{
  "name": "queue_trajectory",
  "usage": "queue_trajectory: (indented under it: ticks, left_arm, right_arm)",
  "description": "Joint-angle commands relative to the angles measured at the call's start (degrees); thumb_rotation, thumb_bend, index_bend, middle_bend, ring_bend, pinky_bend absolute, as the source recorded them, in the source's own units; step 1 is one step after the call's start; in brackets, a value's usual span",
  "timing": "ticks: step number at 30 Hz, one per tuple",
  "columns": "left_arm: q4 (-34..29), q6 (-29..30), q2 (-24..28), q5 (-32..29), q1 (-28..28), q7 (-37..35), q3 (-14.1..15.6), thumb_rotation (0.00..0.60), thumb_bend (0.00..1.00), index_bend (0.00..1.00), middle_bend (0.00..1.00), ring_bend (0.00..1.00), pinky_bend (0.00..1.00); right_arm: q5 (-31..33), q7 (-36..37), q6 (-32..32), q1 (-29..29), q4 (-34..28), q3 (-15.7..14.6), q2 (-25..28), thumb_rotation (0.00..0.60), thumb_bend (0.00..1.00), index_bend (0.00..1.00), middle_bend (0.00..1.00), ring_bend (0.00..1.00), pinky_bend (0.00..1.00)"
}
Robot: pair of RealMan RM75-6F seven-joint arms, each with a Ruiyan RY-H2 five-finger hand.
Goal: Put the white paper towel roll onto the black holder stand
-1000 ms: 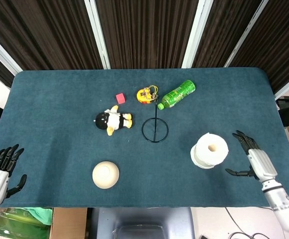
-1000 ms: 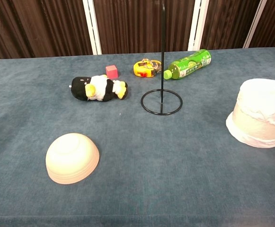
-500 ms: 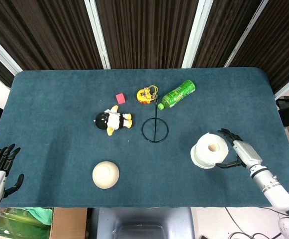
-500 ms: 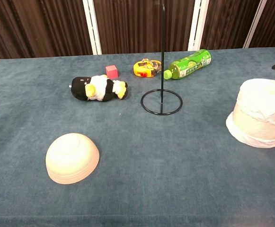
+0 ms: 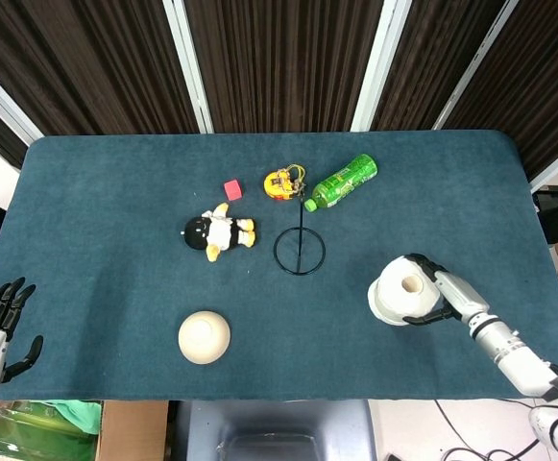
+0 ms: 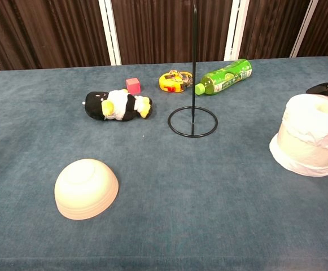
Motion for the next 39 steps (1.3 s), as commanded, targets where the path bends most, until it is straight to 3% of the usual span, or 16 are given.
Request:
queue_trajectory:
  ticks: [1,3,8,14,20,25,34,39]
  left_arm:
    - [0.0,0.3,0.0,0.3,0.0,-0.1,0.0,0.6,0.44,0.0,0.0,0.0,0.09]
    - [0.2,0.7,-0.1,0.4,0.1,-0.2,0.0,0.6,0.44,0.0,0.0,0.0,0.09]
    - [0.4,0.7,-0.1,0.5,0.1,-0.3,0.0,0.6,0.44,0.0,0.0,0.0,0.09]
    - [0.4,0.7,-0.1,0.5,0.2,-0.3,0.0,0.6,0.44,0.0,0.0,0.0,0.09]
    - [0.4,0.7,-0.1,0.5,0.2,-0.3,0.0,0.6,0.44,0.0,0.0,0.0,0.09]
    - [0.4,0.7,-0.1,0.5,0.2,-0.3,-0.1,0.6,0.44,0.0,0.0,0.0,0.09]
    - [0.4,0.7,-0.1,0.5,0.2,-0.3,-0.1,0.6,0.44,0.0,0.0,0.0,0.09]
    - [0.4,0.7,-0.1,0.5,0.2,-0.3,-0.1,0.6,0.44,0.0,0.0,0.0,0.09]
  right_arm:
    - [0.8,-1.9,1.4,-0.1,1.0,0.2,-1.4,0.562,0.14,0.49,0.4,0.37,0.43]
    - [1.3,-3.1,1.0,0.2,0.9,0.1,-1.7,0.584,0.19,0.66,0.55,0.5,0.5]
    - [2.6,-4.9,2.0,0.0,-0.1,0.5,-1.4,0.6,0.25,0.83,0.68,0.63,0.58]
    - [1.9,-4.5,8.4,-2.2,-3.1,1.7,0.8,0.6,0.27,0.85,0.7,0.65,0.58]
    - [-1.4,0.2,15.4,-3.8,-11.2,4.1,8.9,0.6,0.27,0.85,0.7,0.65,0.57]
    - [-0.2,2.9,19.7,-4.0,-20.2,8.8,18.3,0.6,0.27,0.85,0.7,0.65,0.57]
    - [15.4,-0.4,13.4,3.9,-29.8,20.0,29.4,0.6,0.27,0.84,0.71,0.66,0.56]
    - [28.3,-10.2,7.6,11.7,-32.3,23.8,30.8,0.6,0.27,0.84,0.71,0.66,0.56]
